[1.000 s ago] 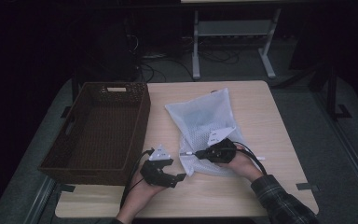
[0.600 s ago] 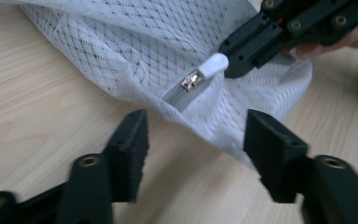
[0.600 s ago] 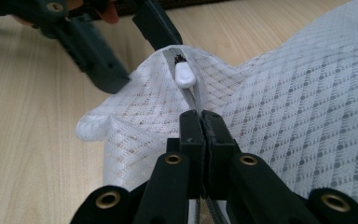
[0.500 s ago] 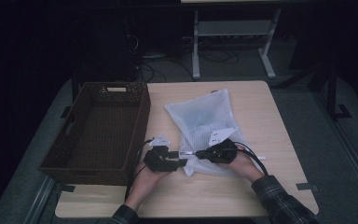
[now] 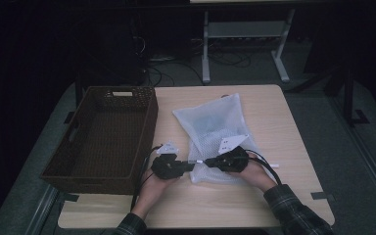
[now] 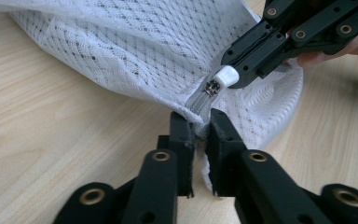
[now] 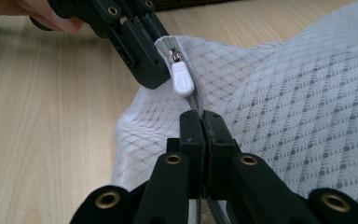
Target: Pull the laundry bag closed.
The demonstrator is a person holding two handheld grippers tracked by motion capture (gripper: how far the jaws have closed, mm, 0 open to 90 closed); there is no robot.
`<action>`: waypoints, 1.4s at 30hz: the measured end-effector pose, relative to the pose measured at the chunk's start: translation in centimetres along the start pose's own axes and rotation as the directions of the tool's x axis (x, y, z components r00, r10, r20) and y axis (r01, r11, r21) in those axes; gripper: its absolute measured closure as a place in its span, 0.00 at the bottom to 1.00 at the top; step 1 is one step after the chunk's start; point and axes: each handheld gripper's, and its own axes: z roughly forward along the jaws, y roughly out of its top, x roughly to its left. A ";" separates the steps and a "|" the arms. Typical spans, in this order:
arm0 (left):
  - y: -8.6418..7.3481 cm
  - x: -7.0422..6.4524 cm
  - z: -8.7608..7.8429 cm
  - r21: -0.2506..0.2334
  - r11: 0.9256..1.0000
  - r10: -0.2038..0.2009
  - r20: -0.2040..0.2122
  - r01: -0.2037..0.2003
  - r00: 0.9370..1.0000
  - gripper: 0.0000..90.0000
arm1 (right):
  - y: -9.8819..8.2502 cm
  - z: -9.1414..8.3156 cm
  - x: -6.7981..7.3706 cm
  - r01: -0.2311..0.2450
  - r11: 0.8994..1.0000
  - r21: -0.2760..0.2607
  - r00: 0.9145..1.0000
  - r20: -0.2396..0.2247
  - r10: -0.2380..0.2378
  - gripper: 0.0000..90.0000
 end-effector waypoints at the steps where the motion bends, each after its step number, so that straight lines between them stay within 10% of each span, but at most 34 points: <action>1: 0.0 -0.1 0.0 -0.001 1.000 0.006 -0.004 -0.006 1.000 0.94 | 0.0 0.0 0.0 0.002 1.000 -0.001 1.000 -0.001 -0.002 0.98; 15: -0.4 -0.5 -0.5 -0.015 0.997 0.071 -0.033 -0.072 0.997 0.97 | 0.4 -2.1 0.6 -0.084 0.996 -0.038 0.996 -0.045 0.082 0.75; 42: -0.7 -2.6 -0.6 0.008 0.975 0.224 -0.043 -0.224 0.974 0.97 | 0.5 -0.5 1.9 -0.091 0.995 -0.028 0.989 -0.120 0.087 0.85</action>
